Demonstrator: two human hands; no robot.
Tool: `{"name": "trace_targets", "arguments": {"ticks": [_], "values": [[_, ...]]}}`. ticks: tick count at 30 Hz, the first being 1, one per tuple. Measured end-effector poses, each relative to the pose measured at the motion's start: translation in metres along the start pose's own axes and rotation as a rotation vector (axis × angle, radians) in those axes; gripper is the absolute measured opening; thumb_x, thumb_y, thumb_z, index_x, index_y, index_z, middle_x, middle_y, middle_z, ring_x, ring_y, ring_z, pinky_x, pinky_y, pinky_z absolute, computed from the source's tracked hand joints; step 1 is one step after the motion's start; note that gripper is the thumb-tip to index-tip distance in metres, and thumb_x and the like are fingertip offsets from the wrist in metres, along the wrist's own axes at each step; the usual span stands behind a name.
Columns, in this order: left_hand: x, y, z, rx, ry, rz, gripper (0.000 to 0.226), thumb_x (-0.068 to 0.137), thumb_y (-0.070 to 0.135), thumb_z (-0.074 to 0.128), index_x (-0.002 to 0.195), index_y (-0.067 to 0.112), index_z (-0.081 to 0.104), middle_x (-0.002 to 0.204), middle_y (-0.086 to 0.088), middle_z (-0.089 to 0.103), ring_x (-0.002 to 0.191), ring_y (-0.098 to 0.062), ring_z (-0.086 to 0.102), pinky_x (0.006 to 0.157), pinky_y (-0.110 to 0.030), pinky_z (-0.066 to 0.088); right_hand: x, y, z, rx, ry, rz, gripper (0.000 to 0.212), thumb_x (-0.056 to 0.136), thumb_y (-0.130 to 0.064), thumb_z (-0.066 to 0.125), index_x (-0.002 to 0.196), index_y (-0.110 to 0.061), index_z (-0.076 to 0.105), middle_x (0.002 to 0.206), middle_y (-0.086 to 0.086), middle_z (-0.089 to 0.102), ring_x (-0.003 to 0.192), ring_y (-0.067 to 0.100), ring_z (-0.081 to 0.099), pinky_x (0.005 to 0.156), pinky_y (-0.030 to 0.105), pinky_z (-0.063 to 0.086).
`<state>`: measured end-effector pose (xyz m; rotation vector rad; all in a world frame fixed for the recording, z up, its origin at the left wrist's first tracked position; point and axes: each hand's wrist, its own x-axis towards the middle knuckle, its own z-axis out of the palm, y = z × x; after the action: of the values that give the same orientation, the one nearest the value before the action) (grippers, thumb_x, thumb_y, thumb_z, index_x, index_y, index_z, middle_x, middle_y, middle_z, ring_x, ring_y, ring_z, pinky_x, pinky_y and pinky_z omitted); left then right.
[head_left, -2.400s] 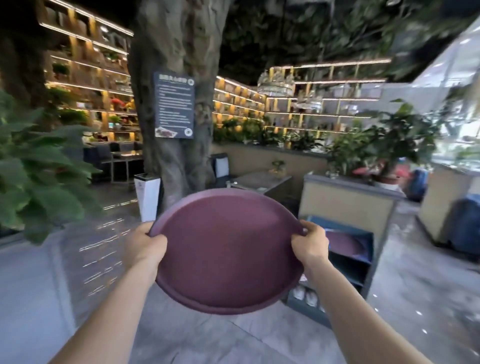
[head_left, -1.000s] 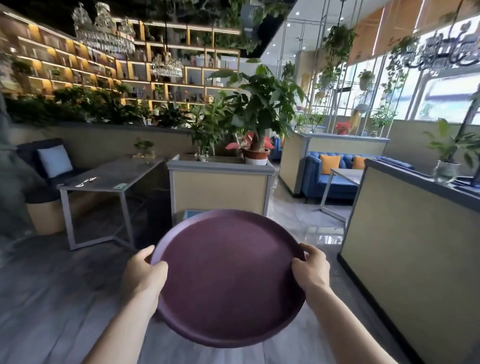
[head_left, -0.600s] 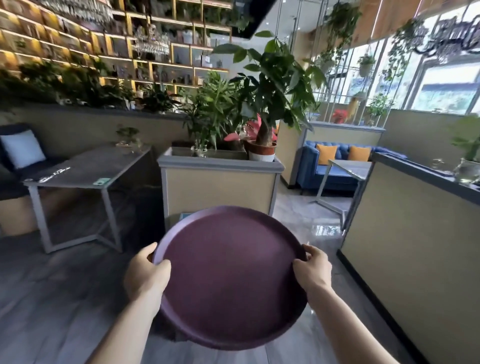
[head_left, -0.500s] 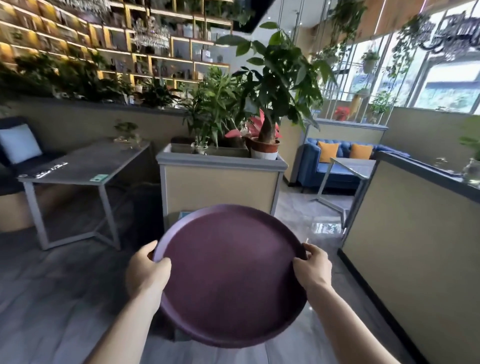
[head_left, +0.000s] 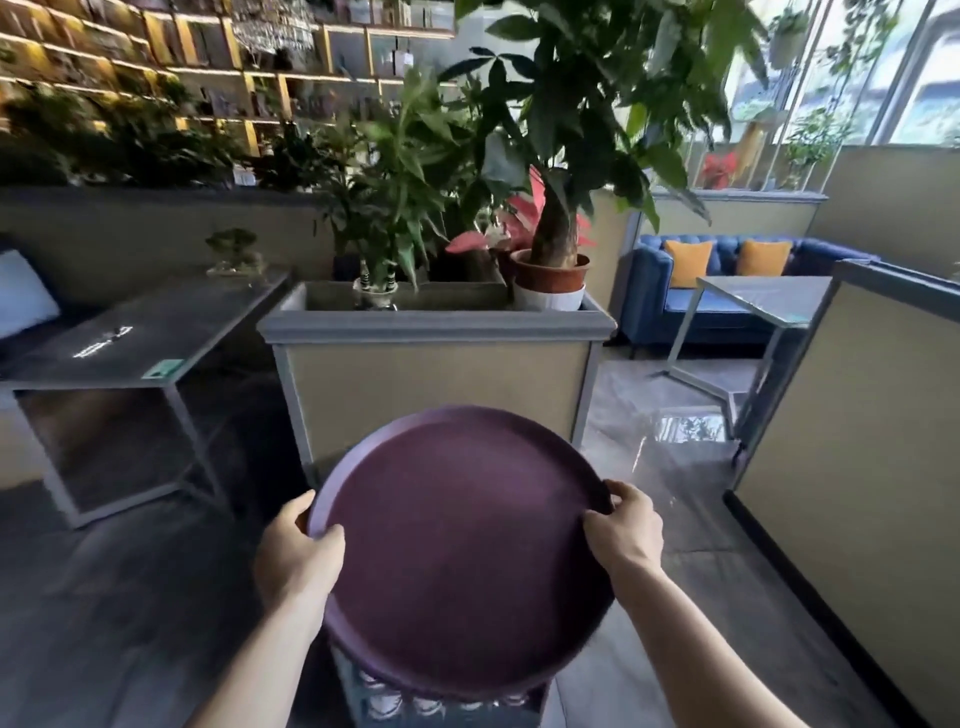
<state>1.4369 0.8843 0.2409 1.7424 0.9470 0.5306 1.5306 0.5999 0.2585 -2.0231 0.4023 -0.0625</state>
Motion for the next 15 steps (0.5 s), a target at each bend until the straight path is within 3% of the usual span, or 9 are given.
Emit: {"name": "trace_targets", "arguments": {"ticks": [3,7,12,15], "values": [[0.035,0.005,0.038,0.052,-0.015,0.003,0.057,0.079,0.027,0.079,0.132,0.023,0.06,0.127,-0.006,0.067,0.109,-0.035,0.065,0.091,-0.044,0.052,0.049,-0.01,0.021,-0.038,-0.023,-0.018,0.05,0.076,-0.014,0.074,0.125,-0.016,0.065,0.12,0.009,0.072,0.113,0.031,0.064,0.096,0.036,0.047],[0.067,0.001,0.077,0.141,-0.062,-0.023,0.086,0.059,0.053,0.087,0.136,0.037,0.051,0.132,-0.005,0.062,0.113,-0.034,0.063,0.091,-0.044,0.05,0.096,-0.012,0.049,-0.086,-0.046,-0.039,0.055,0.072,-0.027,0.083,0.121,-0.013,0.066,0.115,0.011,0.072,0.108,0.031,0.066,0.091,0.036,0.049],[0.096,-0.011,0.116,0.207,-0.07,-0.058,0.097,0.057,0.05,0.09,0.142,0.04,0.045,0.135,-0.012,0.053,0.117,-0.037,0.057,0.089,-0.042,0.045,0.139,0.002,0.086,-0.13,-0.074,-0.006,0.064,0.066,-0.038,0.088,0.121,-0.014,0.065,0.113,0.008,0.072,0.108,0.029,0.066,0.085,0.033,0.049],[0.116,-0.027,0.135,0.24,-0.077,-0.081,0.101,0.053,0.054,0.09,0.142,0.039,0.046,0.136,-0.012,0.052,0.121,-0.036,0.056,0.093,-0.046,0.047,0.158,0.015,0.107,-0.175,-0.089,0.023,0.069,0.063,-0.044,0.088,0.122,-0.017,0.063,0.116,0.008,0.07,0.11,0.03,0.064,0.091,0.036,0.05]]}}
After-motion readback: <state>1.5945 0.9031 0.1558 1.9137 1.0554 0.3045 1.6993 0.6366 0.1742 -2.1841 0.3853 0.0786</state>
